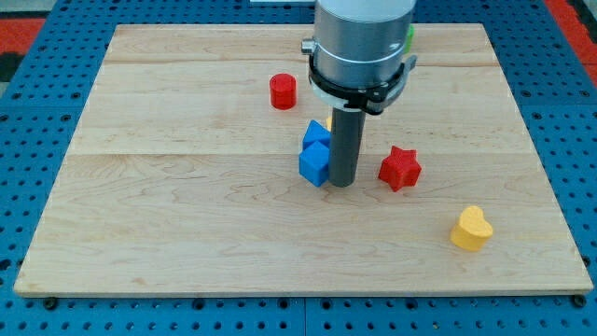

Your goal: Separate the yellow hexagon and blue triangle

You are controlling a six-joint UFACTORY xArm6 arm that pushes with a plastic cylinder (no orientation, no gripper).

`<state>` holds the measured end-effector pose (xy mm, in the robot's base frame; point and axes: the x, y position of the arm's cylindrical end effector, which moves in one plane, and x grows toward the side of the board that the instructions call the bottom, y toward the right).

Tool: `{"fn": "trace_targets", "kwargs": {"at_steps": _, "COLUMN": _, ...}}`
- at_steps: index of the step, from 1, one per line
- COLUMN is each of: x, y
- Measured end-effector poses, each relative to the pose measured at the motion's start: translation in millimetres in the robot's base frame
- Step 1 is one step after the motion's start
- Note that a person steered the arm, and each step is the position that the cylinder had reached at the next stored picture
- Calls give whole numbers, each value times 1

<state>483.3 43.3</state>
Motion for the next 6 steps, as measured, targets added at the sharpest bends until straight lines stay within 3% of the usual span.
{"fn": "trace_targets", "kwargs": {"at_steps": 3, "x": -43, "y": 23}}
{"fn": "trace_targets", "kwargs": {"at_steps": 5, "x": -86, "y": -69}}
{"fn": "trace_targets", "kwargs": {"at_steps": 6, "x": -96, "y": -48}}
